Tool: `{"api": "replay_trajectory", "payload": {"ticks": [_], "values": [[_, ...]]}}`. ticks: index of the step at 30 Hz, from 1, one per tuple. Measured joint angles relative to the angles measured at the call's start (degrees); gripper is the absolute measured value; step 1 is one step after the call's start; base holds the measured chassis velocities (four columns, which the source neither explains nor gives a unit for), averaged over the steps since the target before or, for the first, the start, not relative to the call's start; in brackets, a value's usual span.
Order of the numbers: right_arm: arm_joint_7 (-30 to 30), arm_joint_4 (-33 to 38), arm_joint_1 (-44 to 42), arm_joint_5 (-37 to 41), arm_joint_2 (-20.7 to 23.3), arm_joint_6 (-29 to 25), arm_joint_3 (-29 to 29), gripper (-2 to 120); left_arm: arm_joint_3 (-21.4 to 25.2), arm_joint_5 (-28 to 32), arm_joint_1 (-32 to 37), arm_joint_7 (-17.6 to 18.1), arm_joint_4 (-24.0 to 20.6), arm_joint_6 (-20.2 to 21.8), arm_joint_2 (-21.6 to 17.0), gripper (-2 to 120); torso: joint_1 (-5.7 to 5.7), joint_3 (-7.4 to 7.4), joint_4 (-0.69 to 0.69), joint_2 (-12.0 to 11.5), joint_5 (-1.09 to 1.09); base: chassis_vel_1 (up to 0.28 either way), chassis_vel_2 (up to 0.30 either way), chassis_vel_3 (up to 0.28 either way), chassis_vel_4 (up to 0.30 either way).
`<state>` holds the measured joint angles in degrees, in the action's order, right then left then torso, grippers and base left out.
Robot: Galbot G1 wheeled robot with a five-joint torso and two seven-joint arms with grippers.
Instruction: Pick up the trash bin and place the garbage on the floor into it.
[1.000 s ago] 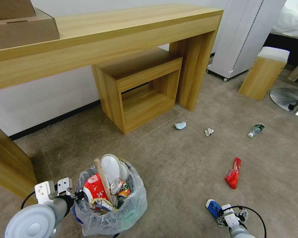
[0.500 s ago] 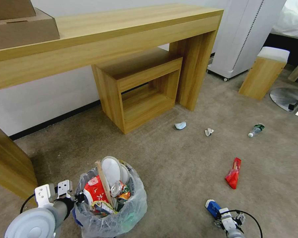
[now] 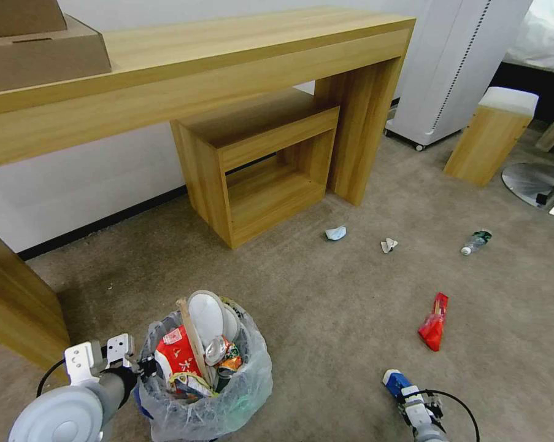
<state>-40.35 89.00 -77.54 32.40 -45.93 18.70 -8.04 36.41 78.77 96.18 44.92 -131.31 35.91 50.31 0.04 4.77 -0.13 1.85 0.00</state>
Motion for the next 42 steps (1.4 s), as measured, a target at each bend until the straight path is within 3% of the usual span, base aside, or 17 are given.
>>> {"api": "replay_trajectory", "payload": {"ticks": [11, 15, 20, 22, 23, 25, 26, 28, 29, 30, 32, 33, 36, 42], "values": [[0.87, 0.54, -0.16, -0.39, 0.48, -0.57, 0.64, 9, 0.15, 0.15, -0.03, 0.13, 0.03, -0.01, 0.16, 0, 0.00, 0.00, 0.00, 0.00, 0.00, 0.000, 0.000, 0.000, 0.000], [1.51, 0.80, -0.24, -0.78, 0.56, -1.35, 1.08, 0, 0.20, 0.16, -0.04, 0.15, 0.07, -0.02, 0.12, 0, 0.00, 0.00, 0.00, 0.00, 0.00, 0.000, 0.000, 0.000, 0.000], [3.95, 2.57, -0.31, -2.16, 0.65, -3.39, 3.11, 0, 0.20, 0.39, -0.11, 0.16, -0.09, -0.02, 0.09, 0, 0.00, 0.00, 0.00, 0.00, 0.00, 0.000, 0.000, 0.000, 0.000], [14.31, 6.04, 1.51, -3.11, 0.96, -10.79, 7.87, 0, 0.44, 1.71, -0.06, 1.00, -0.73, 0.08, -0.21, 0, 0.00, 0.00, -0.02, 0.00, -0.01, 0.000, 0.000, 0.000, 0.000], [14.31, 6.04, 1.51, -3.11, 0.96, -10.79, 7.87, 0, 0.44, 1.71, -0.06, 1.00, -0.73, 0.08, -0.21, 0, 0.00, 0.00, -0.02, 0.00, -0.01, 0.000, 0.000, 0.000, 0.000], [26.74, 8.48, 5.93, -4.75, 1.81, -22.05, 10.26, 0, 0.82, 3.19, 0.11, 1.79, -1.44, 0.25, -0.75, 0, 0.00, 0.01, 0.01, -0.01, 0.01, 0.000, 0.000, 0.000, 0.000], [26.74, 8.48, 5.93, -4.75, 1.81, -22.05, 10.26, 0, 0.82, 3.19, 0.11, 1.79, -1.44, 0.25, -0.75, 0, 0.00, 0.01, 0.01, -0.01, 0.01, 0.000, 0.000, 0.000, 0.000], [37.16, 11.53, 10.64, -4.42, 3.15, -29.71, 9.92, 0, 1.05, 5.14, -0.32, 3.03, -2.02, 0.27, -0.96, 0, 0.00, 0.01, 0.02, 0.00, -0.02, 0.000, 0.000, 0.000, 0.000], [41.26, 12.73, 12.53, -3.62, 3.54, -32.25, 9.09, 0, 1.04, 5.74, -0.54, 3.29, -2.30, 0.27, -0.95, 0, 0.00, 0.00, 0.03, 0.00, -0.04, 0.000, 0.000, 0.000, 0.000], [41.26, 12.73, 12.53, -3.62, 3.54, -32.25, 9.09, 0, 1.04, 5.74, -0.54, 3.29, -2.30, 0.27, -0.95, 0, 0.00, 0.00, 0.03, 0.00, -0.04, 0.000, 0.000, 0.000, 0.000], [51.89, 14.42, 17.05, -1.78, 3.79, -37.79, 6.02, 0, 0.80, 6.79, -0.94, 3.93, -2.80, 0.23, -0.77, 0, 0.00, 0.01, 0.01, 0.00, 0.01, 0.000, 0.000, 0.000, 0.000], [51.89, 14.42, 17.05, -1.78, 3.79, -37.79, 6.02, 0, 0.80, 6.79, -0.94, 3.93, -2.80, 0.23, -0.77, 0, 0.00, 0.01, 0.01, 0.00, 0.01, 0.000, 0.000, 0.000, 0.000], [61.41, 15.48, 20.74, 0.52, 3.01, -40.33, 2.20, 0, 0.78, 7.90, -1.12, 4.37, -3.13, 0.19, -0.47, 0, 0.00, 0.01, 0.01, -0.01, 0.00, 0.000, 0.000, 0.000, 0.000], [64.09, 16.46, 23.04, 1.45, 1.18, -40.62, -0.87, 0, 0.30, 7.72, -1.29, 4.44, -2.99, 0.11, 0.33, 0, 0.00, 0.00, -0.01, -0.01, 0.00, 0.000, 0.000, 0.000, 0.000]]}}
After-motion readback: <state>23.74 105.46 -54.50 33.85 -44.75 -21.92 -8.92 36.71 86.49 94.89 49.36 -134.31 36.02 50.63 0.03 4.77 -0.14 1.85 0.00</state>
